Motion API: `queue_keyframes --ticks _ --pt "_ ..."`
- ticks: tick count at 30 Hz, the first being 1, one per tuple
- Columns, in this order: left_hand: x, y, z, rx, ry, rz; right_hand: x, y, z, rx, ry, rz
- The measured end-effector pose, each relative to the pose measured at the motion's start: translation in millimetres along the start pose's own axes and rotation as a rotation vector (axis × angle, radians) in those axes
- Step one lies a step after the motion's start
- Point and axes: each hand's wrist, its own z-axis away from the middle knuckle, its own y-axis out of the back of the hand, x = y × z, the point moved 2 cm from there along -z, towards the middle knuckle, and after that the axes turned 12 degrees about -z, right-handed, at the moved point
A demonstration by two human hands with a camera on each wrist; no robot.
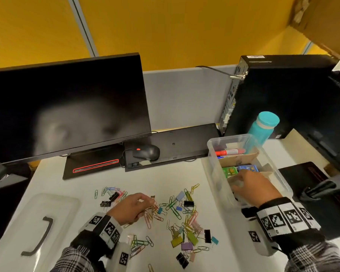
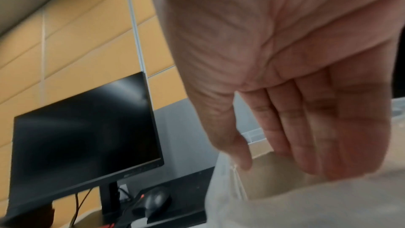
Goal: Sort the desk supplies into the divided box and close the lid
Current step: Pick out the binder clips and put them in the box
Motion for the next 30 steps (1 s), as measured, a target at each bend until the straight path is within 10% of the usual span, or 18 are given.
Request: queue_keyframes --ticks 8,15,21,30 --pt "97 -36 6 -0.026 -0.197 -0.202 62 25 7 0.573 0.175 -0.161" --pt "213 -110 -26 0.232 -0.48 -0.788 105 -14 4 0.466 0.216 -0.474" --pt "253 -150 -52 0.202 -0.456 -1.113 108 -15 4 0.474 0.236 -0.445" --pt "241 -147 -44 0.168 -0.616 -1.101 110 -20 3 0.526 0.269 -0.398"
